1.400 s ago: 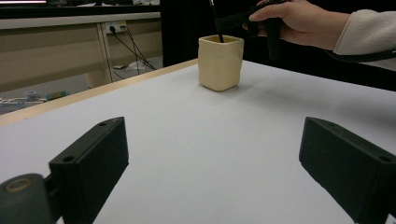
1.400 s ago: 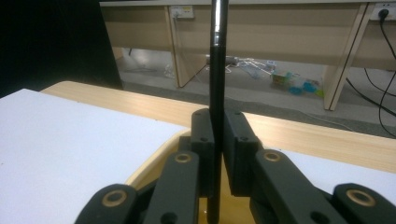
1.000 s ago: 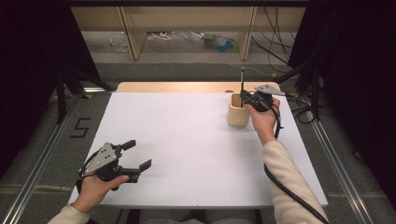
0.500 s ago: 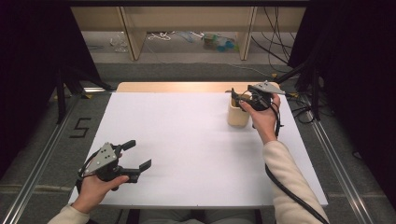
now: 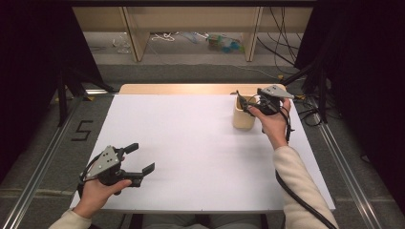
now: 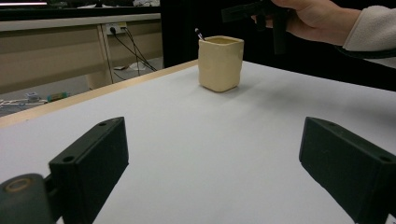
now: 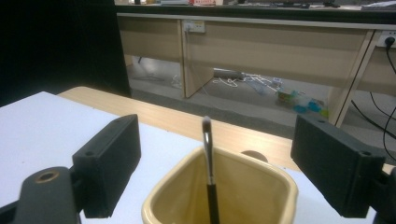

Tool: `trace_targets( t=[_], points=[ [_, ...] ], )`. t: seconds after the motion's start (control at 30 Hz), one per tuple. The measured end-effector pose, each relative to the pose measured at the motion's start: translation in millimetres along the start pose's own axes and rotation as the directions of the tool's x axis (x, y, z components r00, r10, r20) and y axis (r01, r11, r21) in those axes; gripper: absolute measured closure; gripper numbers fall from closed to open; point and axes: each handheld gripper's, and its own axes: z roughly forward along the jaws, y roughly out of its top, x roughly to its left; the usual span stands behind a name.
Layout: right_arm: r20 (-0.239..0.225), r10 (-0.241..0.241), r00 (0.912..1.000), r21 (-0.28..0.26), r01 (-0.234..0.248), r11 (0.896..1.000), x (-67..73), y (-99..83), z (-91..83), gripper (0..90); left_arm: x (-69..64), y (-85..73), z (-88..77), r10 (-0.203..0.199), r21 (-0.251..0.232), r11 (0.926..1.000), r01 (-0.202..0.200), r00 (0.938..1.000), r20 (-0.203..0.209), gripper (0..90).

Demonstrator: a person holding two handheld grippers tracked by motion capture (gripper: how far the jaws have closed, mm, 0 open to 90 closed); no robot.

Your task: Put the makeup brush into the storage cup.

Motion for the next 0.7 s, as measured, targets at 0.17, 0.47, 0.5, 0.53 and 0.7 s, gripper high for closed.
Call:
trace_targets(
  t=[0.17,0.47,0.5,0.53,0.7],
  points=[
    [-0.004,0.017,0.9999,0.007,-0.017,1.0,-4.1,-0.2,-7.7,17.1,-0.4,0.4,-0.4,0.0,-0.003,1.0,0.0,1.0,-0.003,7.7],
    [-0.031,0.031,0.999,0.012,-0.03,0.999,-0.9,-1.2,-22.0,17.5,0.3,0.6,-0.9,0.001,-0.002,1.0,-0.001,1.0,-0.003,7.6],
    [-0.037,0.027,0.9989,0.011,-0.027,1.0,-0.5,-1.9,-25.2,17.4,0.3,0.1,0.0,-0.002,-0.011,0.9999,0.002,1.0,0.002,7.6],
    [-0.043,0.031,0.9986,-0.001,-0.031,1.0,0.2,-2.9,-27.1,17.4,0.1,0.2,-0.2,0.0,-0.008,1.0,0.0,1.0,-0.001,7.6],
    [-0.064,0.016,0.9978,0.015,-0.015,1.0,3.9,-6.7,-42.1,17.2,-0.5,0.5,-0.2,-0.001,-0.004,1.0,0.001,1.0,-0.005,7.6]
  ],
)
